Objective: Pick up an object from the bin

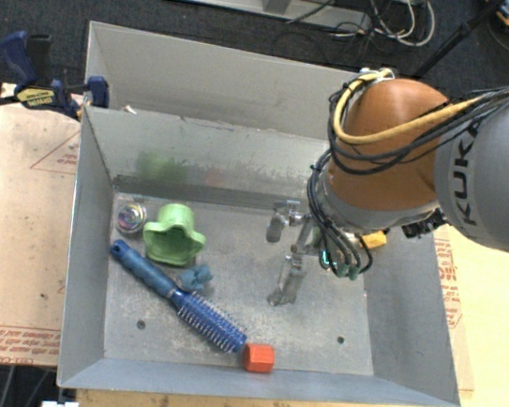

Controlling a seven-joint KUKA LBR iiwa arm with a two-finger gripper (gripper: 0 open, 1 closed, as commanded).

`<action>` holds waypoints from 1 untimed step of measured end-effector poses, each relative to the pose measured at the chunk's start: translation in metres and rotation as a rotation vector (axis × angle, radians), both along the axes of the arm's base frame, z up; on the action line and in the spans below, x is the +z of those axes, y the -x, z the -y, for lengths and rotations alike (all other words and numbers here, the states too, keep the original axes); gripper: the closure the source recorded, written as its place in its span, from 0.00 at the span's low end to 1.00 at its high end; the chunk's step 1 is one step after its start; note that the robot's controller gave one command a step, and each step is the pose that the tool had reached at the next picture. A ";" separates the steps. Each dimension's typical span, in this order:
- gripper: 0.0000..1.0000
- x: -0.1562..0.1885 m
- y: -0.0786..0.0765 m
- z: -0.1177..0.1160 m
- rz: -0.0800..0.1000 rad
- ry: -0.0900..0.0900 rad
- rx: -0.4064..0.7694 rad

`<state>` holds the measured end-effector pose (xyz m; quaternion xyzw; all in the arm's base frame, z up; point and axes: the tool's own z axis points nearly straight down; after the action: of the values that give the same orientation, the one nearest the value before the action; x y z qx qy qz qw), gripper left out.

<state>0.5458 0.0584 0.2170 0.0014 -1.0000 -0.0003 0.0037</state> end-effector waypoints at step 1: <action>0.00 -0.081 0.049 -0.057 -0.003 -0.001 0.002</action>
Offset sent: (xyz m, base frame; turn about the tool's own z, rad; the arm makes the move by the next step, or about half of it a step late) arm -0.0455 0.0525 -0.0759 0.0064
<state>0.4966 0.1152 0.1360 0.0023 -1.0000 -0.0008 0.0052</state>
